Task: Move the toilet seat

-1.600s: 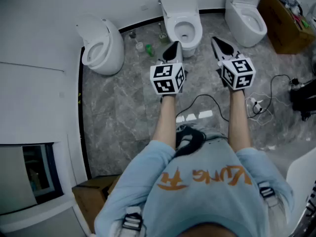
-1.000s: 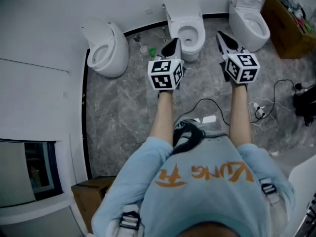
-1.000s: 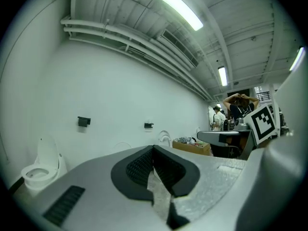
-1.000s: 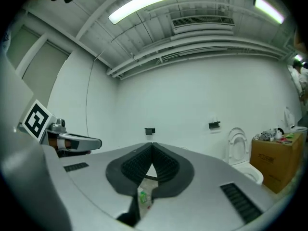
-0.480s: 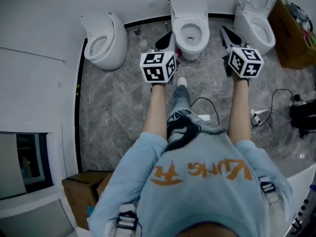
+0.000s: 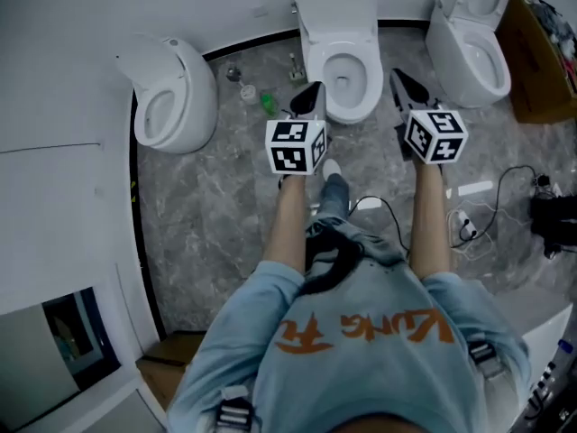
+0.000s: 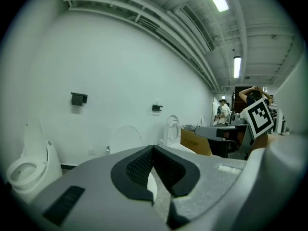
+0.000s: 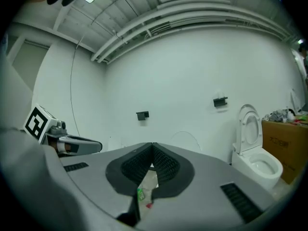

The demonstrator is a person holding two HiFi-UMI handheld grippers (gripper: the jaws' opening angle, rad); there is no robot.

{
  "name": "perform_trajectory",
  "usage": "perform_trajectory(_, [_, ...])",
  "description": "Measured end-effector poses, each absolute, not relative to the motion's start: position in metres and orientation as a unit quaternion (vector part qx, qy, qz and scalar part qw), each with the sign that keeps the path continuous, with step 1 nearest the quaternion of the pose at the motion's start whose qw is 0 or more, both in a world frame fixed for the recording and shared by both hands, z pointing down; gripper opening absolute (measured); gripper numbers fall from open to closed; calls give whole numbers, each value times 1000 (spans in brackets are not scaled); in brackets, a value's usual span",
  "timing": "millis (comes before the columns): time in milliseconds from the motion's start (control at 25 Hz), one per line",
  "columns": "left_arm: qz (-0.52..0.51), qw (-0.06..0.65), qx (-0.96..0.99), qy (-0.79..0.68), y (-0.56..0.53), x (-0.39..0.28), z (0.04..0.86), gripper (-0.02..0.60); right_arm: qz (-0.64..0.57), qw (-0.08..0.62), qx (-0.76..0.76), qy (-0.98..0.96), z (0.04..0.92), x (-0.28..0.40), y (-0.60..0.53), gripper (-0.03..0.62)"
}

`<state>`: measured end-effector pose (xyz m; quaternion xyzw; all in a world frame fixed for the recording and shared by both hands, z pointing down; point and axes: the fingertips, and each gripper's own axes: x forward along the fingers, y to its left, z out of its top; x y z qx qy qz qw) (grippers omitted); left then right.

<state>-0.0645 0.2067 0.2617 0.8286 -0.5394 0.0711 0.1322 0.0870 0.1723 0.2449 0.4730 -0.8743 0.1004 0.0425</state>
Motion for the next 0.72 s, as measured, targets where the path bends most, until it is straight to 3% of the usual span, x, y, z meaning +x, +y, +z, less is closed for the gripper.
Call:
perform_trajectory(280, [89,260,806,-524,76,-91,356,-3,167,94,489,-851,316,73,33,-3])
perform_trajectory(520, [76,281,819,-494,-2,-82,373,-2,165,150,472,-853,331,51,-39,-2])
perform_trajectory(720, [73,338,794,-499,-30,-89,424,-3,171,205,456,-849,357,56,-60,-2])
